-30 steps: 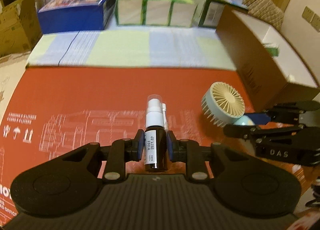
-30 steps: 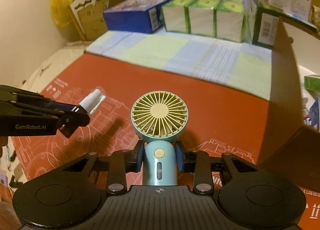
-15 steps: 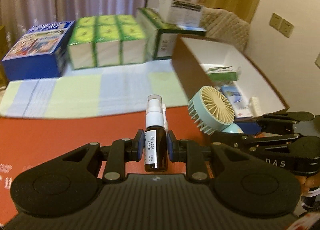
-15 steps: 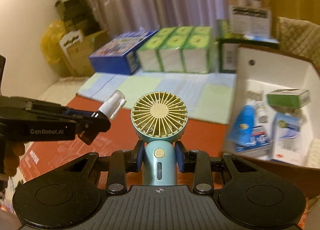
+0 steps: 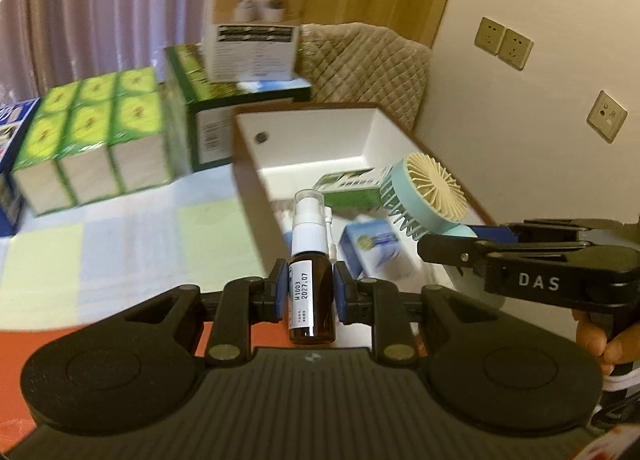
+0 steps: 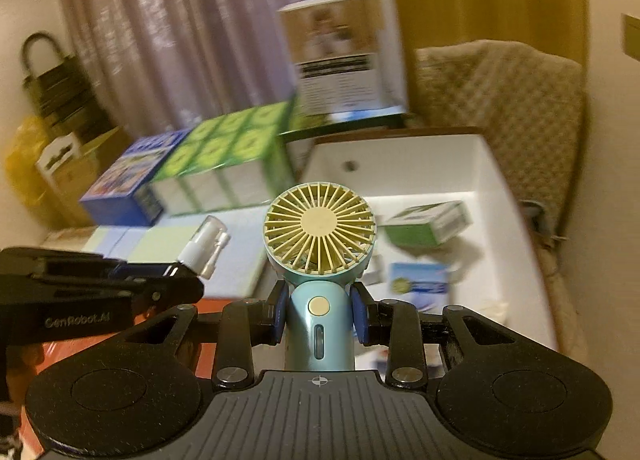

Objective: Organize rigid objects
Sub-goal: 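Lower the spray bottle and mint fan into the brown box and open both grippers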

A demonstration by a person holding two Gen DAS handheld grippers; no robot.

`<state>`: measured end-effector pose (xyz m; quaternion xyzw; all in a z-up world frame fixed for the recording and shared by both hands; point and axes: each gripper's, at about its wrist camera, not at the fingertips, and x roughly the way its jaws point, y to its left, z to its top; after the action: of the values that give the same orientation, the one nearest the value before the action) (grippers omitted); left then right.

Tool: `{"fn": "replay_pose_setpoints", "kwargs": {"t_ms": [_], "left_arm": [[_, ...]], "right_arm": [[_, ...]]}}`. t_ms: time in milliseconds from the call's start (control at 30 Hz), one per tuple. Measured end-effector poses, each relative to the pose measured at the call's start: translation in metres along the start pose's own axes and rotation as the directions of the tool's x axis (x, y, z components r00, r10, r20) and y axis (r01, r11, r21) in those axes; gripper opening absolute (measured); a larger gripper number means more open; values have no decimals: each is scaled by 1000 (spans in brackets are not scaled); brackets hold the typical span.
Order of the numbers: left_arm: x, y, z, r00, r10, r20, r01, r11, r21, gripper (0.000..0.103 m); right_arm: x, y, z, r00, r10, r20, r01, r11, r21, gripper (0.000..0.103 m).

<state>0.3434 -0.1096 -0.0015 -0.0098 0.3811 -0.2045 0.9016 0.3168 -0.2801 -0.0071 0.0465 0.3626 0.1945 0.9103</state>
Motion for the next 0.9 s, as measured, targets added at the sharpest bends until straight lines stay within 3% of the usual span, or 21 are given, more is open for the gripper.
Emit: {"fn": "replay_pose_setpoints", "kwargs": {"t_ms": [233,467,700,900], "left_arm": [[42,-26,26,1000,-11,-29,12,1000,10,19],[82,-34,41,997,-6,-78,6,1000,-7,19],[114,-35,42,991,6,-136,-8,1000,-12,19],[132,-32,40,984,7,-176,-11,1000,-21,19]], "right_arm": [[15,-47,19,996,-82,-19,84,987,140,30],[41,-81,25,980,-171,-104,193,944,267,30],[68,-99,24,956,-218,-196,270,915,298,30],[84,-101,22,945,-242,-219,298,912,281,30]]}}
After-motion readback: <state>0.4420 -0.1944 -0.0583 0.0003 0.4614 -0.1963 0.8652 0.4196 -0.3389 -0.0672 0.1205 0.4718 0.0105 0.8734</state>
